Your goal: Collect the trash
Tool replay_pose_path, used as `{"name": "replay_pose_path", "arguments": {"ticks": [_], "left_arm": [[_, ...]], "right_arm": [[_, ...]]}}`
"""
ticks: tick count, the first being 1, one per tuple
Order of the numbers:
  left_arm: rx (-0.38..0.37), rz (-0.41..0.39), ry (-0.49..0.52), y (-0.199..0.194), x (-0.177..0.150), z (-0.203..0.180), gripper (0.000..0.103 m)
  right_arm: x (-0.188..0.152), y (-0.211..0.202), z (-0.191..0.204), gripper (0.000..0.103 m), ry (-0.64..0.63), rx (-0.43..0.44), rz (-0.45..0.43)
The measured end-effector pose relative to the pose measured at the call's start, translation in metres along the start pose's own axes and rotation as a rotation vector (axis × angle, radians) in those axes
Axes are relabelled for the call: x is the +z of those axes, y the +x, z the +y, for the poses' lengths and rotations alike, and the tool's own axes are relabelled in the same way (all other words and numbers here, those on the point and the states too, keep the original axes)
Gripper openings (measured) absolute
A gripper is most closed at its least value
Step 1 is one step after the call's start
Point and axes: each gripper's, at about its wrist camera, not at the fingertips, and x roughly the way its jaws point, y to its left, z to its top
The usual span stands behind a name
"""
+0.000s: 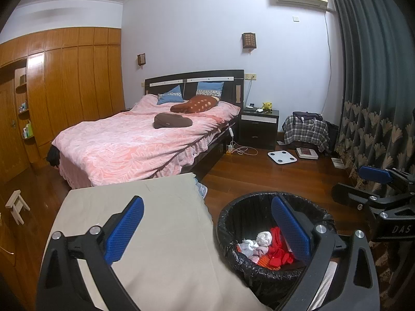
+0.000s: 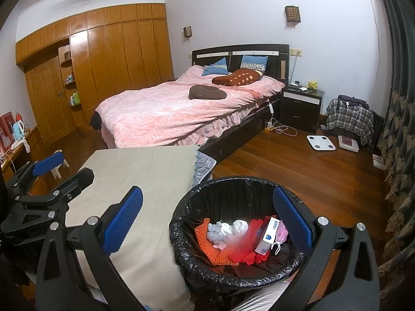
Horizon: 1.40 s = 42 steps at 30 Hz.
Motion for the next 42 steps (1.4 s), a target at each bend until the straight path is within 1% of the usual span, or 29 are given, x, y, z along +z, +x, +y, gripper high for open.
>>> {"name": "replay_pose_path", "arguments": {"ticks": [42], "left_arm": [[0.004,-0.001,0.002,-0.0006,0.0019,0.0046,0.097]], "right_arm": [[-0.0007,0.0006,0.0013,0.098,0.000,-0.001,0.000]]}}
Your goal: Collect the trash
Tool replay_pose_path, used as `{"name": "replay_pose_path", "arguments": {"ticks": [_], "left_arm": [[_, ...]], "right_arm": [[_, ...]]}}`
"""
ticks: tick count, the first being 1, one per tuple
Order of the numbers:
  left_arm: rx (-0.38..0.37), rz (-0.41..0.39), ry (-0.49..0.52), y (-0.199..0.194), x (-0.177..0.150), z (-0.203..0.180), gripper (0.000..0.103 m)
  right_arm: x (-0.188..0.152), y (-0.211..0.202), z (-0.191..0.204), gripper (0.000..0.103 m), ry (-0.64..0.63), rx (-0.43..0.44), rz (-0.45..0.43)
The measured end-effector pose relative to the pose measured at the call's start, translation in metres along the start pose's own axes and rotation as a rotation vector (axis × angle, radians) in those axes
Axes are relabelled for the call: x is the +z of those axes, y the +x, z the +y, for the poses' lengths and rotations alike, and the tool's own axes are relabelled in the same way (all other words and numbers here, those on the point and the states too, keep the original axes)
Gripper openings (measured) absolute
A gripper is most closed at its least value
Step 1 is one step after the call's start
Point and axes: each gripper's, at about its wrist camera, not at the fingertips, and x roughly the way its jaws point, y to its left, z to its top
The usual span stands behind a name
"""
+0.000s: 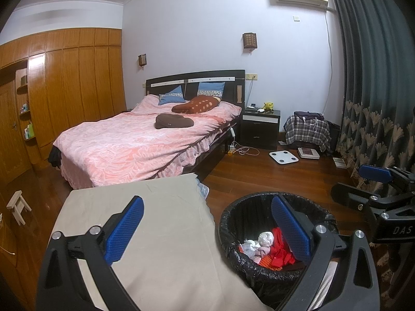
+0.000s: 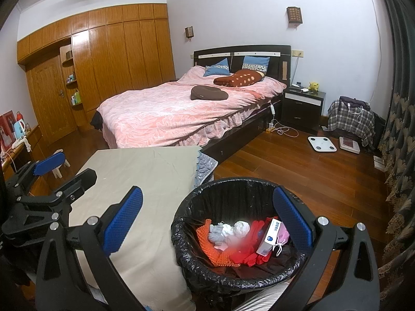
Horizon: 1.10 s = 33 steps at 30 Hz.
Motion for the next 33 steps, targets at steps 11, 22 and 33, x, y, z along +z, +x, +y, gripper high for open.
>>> {"name": "replay_pose_path", "arguments": {"ticks": [11,22,33], "left_arm": [[0.000,0.001,0.000,0.000,0.000,0.002,0.097],[0.000,0.004,-0.002,0.002,-0.003,0.004,0.097],[0.002,0.009,-0.005,0.005,-0.009,0.007,0.097]], "right_arm": [[0.001,0.002,0.001,0.098,0.001,0.001,0.002],[0.001,0.002,0.002,0.098,0.000,0.001,0.004],[0.000,0.003,0.005,0.098,0.000,0.002,0.009]]}}
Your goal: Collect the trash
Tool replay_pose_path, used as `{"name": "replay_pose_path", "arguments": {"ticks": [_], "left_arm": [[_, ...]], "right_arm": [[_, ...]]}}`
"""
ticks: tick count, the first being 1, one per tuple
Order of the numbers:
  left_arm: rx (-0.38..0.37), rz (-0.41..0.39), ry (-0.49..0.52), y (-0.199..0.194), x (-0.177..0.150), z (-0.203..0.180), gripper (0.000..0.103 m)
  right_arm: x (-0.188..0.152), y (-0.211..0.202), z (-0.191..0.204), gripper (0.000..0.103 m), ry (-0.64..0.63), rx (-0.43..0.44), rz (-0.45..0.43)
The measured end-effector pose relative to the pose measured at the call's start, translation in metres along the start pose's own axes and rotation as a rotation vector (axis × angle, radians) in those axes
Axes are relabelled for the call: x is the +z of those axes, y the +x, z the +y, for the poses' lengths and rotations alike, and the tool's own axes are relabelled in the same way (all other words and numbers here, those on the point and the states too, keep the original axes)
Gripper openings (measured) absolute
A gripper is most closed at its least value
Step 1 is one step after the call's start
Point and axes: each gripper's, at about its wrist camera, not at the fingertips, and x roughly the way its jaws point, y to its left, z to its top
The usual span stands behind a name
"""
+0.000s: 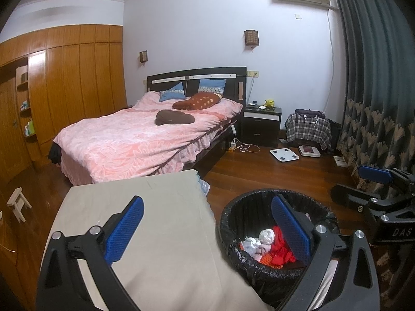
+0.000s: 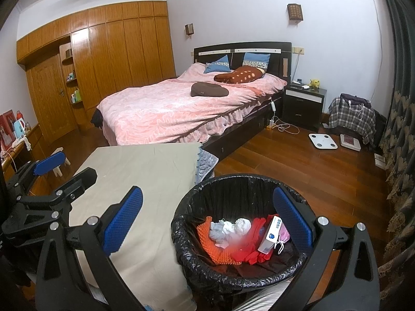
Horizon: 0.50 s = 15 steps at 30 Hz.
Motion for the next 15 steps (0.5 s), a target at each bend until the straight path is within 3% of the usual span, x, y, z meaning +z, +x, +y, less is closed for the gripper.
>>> {"name": "replay_pose_path", "arguments": {"ticks": [15], "left_arm": [[0.001,0.004,-0.002,-0.0005,-0.0033,-0.0025,0.097]], "right_arm": [[-0.0032,0.0032,0.0023,0.098,0.002,0.001,0.005]]}}
